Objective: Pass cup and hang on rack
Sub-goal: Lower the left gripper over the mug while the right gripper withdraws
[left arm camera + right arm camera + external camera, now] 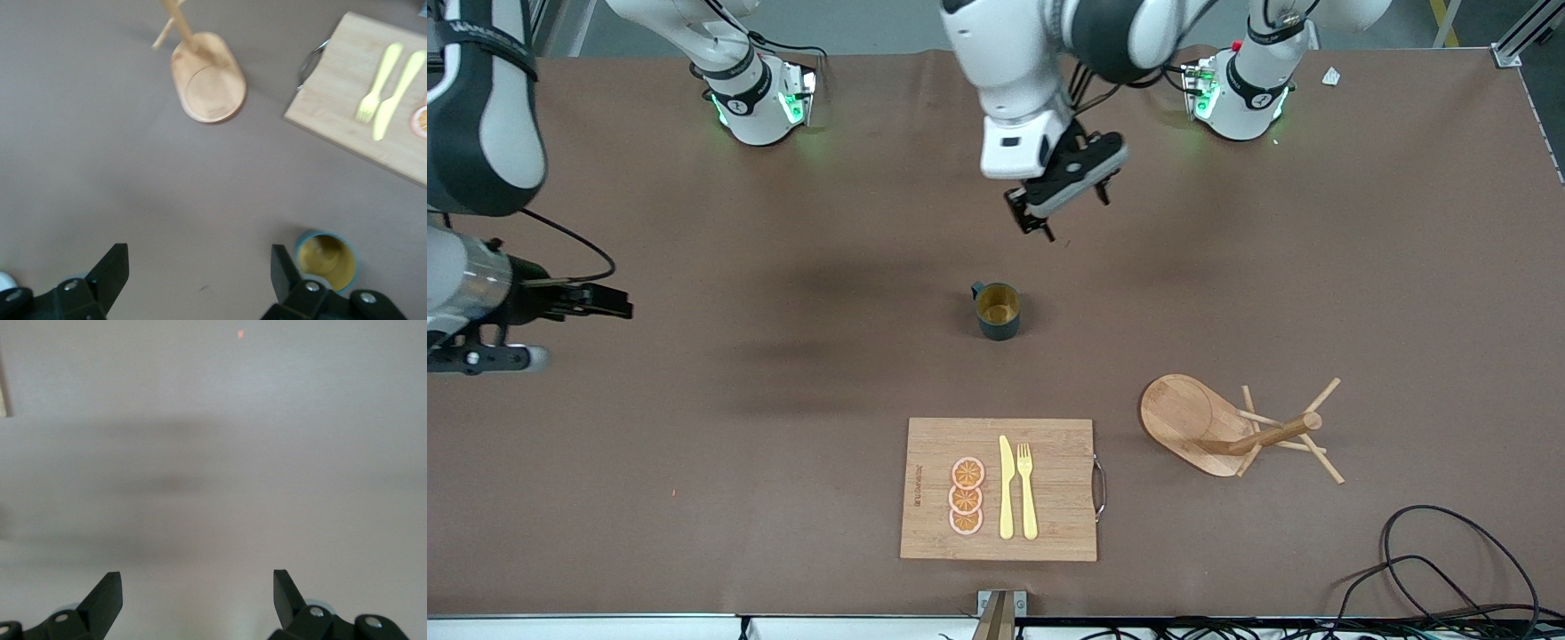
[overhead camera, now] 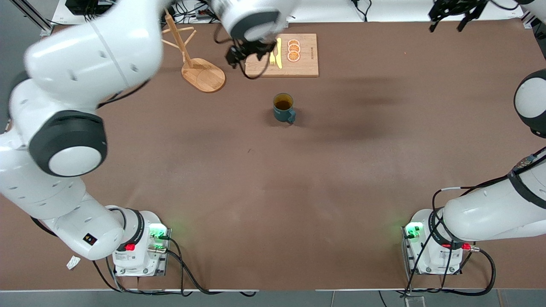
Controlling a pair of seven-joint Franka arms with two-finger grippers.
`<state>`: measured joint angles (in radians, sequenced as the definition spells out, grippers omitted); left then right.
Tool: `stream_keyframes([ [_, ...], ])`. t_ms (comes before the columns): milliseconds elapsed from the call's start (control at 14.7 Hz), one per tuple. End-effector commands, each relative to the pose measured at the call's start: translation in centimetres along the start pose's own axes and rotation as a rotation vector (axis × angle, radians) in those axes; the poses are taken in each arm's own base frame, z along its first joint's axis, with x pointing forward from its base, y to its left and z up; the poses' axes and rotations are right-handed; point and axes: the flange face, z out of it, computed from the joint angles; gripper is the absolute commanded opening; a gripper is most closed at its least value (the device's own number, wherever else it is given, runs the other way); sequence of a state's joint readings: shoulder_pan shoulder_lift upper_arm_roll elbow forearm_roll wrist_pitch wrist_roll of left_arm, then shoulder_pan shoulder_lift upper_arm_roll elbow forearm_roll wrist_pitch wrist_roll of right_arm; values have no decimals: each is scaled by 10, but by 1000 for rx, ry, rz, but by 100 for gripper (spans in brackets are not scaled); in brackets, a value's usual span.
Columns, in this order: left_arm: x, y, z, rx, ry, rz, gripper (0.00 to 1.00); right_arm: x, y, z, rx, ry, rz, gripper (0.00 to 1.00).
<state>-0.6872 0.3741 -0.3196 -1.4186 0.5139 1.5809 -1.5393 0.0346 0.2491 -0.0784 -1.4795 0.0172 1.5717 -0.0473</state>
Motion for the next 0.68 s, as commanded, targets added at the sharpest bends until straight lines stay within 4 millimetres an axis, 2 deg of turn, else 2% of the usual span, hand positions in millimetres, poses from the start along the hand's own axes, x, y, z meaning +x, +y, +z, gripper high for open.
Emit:
stream_keyframes([
  [0, -50, 42, 22, -2, 150, -12, 94, -4, 14, -19, -68, 16, 5, 100],
  [204, -109, 76, 55, -7, 310, -8, 94, -9, 21, -24, -68, -10, 18, 100],
  [272, -132, 87, 70, -12, 373, -1, 94, -10, 31, -29, -60, -3, 34, 100],
  [409, -169, 100, 97, -31, 472, -7, 94, -10, 45, -31, -52, 3, 57, 100],
  [613, -216, 114, 150, -45, 564, -33, 94, -10, 41, -34, -51, 8, 49, 100],
])
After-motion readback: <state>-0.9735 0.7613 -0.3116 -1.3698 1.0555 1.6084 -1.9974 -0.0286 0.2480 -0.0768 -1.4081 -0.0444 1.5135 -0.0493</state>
